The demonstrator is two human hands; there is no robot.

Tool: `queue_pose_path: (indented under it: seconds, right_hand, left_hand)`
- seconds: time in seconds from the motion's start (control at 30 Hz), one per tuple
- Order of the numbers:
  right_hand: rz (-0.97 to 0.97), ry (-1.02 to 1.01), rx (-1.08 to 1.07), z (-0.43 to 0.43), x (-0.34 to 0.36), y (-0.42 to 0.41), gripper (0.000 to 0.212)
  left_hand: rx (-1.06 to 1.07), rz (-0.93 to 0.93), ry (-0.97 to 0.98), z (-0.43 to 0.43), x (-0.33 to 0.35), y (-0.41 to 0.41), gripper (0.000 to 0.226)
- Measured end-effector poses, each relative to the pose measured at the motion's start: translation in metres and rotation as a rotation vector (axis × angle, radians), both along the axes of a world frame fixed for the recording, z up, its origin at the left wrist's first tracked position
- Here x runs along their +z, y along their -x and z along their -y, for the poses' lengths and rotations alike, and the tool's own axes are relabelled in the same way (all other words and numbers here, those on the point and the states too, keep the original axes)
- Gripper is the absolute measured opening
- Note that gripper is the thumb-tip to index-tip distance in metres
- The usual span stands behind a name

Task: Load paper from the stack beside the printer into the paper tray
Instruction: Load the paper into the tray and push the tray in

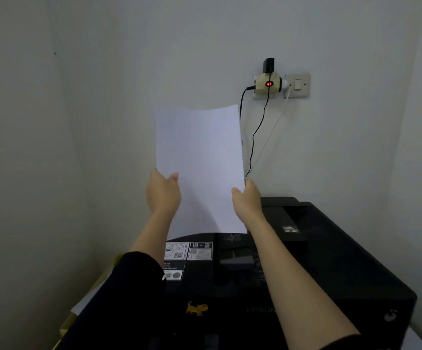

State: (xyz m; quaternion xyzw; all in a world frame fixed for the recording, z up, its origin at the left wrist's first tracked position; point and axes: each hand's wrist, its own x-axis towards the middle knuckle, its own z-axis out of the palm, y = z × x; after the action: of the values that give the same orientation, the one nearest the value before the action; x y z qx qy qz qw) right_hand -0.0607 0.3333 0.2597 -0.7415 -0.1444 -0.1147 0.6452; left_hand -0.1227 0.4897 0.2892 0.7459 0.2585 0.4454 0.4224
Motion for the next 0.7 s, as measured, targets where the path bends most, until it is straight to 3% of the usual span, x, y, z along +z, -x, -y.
queue_pose_path:
  seconds: [0.17,0.3,0.5,0.7]
  right_hand:
    - [0.015,0.039,0.027,-0.012,-0.034,0.009,0.043]
    - [-0.030,0.078,0.011,-0.016,-0.050,0.010,0.035]
    - [-0.034,0.128,-0.024,-0.017,-0.051,0.010,0.030]
    - [-0.017,0.151,-0.031,-0.015,-0.042,0.019,0.050]
  left_hand:
    - [-0.094,0.013,-0.084,0.000,-0.033,0.004,0.034]
    - [-0.189,-0.038,-0.039,-0.002,-0.064,0.005,0.033]
    - [-0.167,-0.085,0.003,0.000,-0.067,0.008,0.040]
    - [-0.165,-0.039,0.018,0.013,-0.057,0.020,0.048]
